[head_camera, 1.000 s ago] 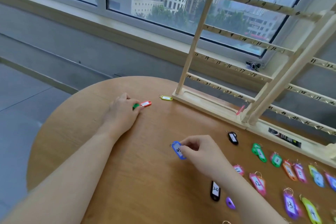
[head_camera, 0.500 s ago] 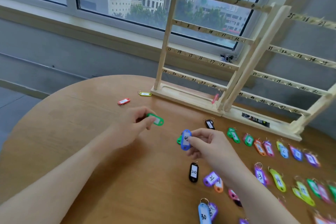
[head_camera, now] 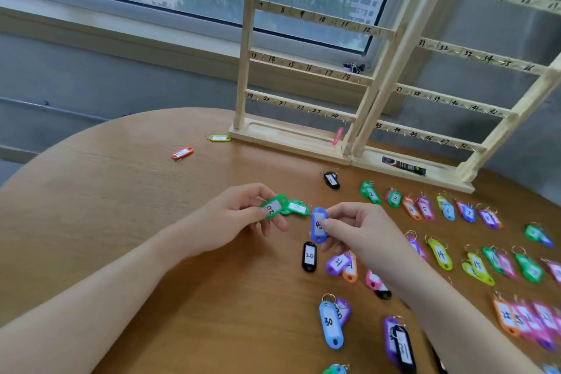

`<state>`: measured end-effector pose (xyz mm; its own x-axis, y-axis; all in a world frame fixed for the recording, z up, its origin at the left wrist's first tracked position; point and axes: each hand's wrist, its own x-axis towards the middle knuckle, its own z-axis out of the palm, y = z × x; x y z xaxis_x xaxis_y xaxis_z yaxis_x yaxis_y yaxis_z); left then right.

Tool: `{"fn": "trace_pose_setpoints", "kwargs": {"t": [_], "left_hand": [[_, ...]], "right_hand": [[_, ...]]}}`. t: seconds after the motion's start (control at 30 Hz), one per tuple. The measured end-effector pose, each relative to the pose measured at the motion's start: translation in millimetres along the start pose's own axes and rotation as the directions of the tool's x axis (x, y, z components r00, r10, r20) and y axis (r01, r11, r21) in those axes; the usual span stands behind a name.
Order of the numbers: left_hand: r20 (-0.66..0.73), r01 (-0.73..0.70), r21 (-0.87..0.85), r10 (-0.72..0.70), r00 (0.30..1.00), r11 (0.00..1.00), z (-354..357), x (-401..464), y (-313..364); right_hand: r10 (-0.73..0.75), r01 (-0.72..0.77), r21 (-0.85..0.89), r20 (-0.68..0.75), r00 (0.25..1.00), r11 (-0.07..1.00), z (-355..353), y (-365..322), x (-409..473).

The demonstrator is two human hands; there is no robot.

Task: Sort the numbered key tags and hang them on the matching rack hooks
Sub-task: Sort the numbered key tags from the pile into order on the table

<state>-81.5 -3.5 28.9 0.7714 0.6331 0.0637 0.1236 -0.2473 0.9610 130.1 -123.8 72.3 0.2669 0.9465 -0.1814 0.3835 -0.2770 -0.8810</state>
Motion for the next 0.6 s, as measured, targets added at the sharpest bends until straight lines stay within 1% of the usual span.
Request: {"fn": "trace_pose_setpoints", "kwargs": {"t": [0.07, 0.2, 0.37, 0.47, 0.6], "left_hand": [[0.022, 0.005, 0.014, -0.006, 1.0, 1.0, 0, 0, 0], [0.06, 0.015, 0.009, -0.016, 0.998, 1.0, 2, 0, -1], [0.092, 0.014, 0.047, -0.018, 0.996, 0.999, 5, -1, 0], [0.068, 0.023, 0.08, -0.029, 0.997, 0.997, 5, -2, -1], [0.025, -0.003, 0.099, 0.0, 1.0, 0.995, 7, -1, -2]], "right_hand": [[0.012, -0.012, 0.001, 0.009, 1.0, 1.0, -1, 2, -6], [0.038, -0.04, 0.184, 0.011, 0.999, 0.982, -7, 11, -19], [0.016, 0.0, 0.303, -0.052, 0.999, 0.953, -18, 21, -39], [0.015, 0.023, 0.289, -0.131, 0.991, 0.957, -28, 31, -53], [0.035, 0.036, 0.255, -0.269, 0.962, 0.966, -49, 50, -75]]}}
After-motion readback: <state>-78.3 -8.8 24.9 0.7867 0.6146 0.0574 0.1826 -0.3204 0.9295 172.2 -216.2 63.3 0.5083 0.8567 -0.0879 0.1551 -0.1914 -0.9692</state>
